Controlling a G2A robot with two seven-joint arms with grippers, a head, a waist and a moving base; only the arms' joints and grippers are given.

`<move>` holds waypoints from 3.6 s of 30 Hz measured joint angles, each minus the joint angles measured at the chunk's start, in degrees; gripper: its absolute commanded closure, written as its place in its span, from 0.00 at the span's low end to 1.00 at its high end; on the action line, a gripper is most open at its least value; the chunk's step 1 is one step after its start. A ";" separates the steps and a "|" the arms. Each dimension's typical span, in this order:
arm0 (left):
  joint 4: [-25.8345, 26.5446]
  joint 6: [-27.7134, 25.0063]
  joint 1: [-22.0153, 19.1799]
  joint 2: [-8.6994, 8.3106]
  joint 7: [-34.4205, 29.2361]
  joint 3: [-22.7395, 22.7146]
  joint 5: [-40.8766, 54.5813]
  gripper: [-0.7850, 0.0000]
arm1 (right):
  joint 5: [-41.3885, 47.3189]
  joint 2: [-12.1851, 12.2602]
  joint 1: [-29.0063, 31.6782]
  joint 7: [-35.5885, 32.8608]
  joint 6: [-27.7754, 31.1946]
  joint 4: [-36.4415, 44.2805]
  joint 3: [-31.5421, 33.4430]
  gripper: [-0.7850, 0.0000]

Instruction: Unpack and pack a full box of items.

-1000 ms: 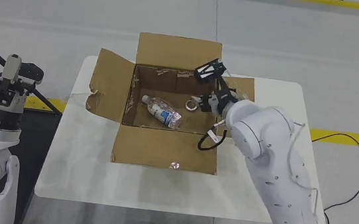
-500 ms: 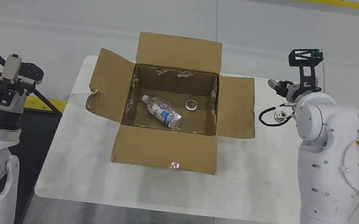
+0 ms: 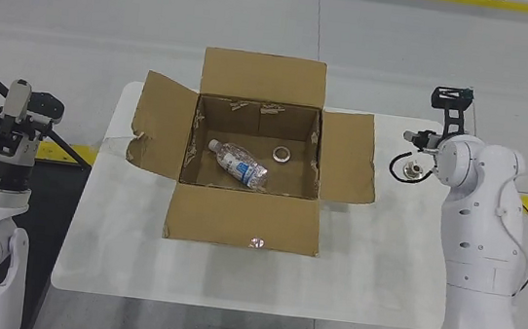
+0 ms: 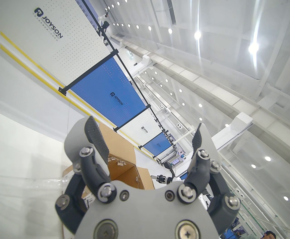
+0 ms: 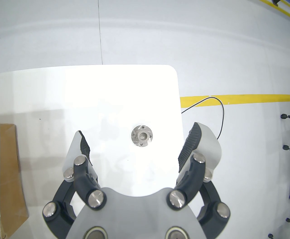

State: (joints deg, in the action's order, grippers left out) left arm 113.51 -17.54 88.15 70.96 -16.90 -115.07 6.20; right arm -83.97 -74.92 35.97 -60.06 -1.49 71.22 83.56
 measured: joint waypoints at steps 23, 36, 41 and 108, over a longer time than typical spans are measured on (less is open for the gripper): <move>0.00 0.00 0.00 0.00 0.00 0.00 0.00 0.00 | -2.66 2.41 -0.35 -10.22 11.01 -2.93 3.96 0.00; 0.00 0.00 0.00 0.00 0.00 0.00 0.00 0.00 | 0.14 1.14 -10.04 -8.30 7.34 -23.31 -1.38 0.49; 0.00 0.00 0.00 0.00 0.00 0.00 0.00 0.00 | 2.71 0.89 -14.38 -6.34 7.73 -32.39 -1.59 0.51; 0.00 0.00 0.00 0.00 0.00 0.00 0.00 0.00 | 14.22 -2.59 -26.48 13.41 -2.53 -60.24 -8.34 0.55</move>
State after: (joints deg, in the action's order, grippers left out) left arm 113.51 -17.54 88.15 70.96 -16.90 -115.07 6.20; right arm -69.76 -77.51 9.49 -46.65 -4.02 10.97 75.22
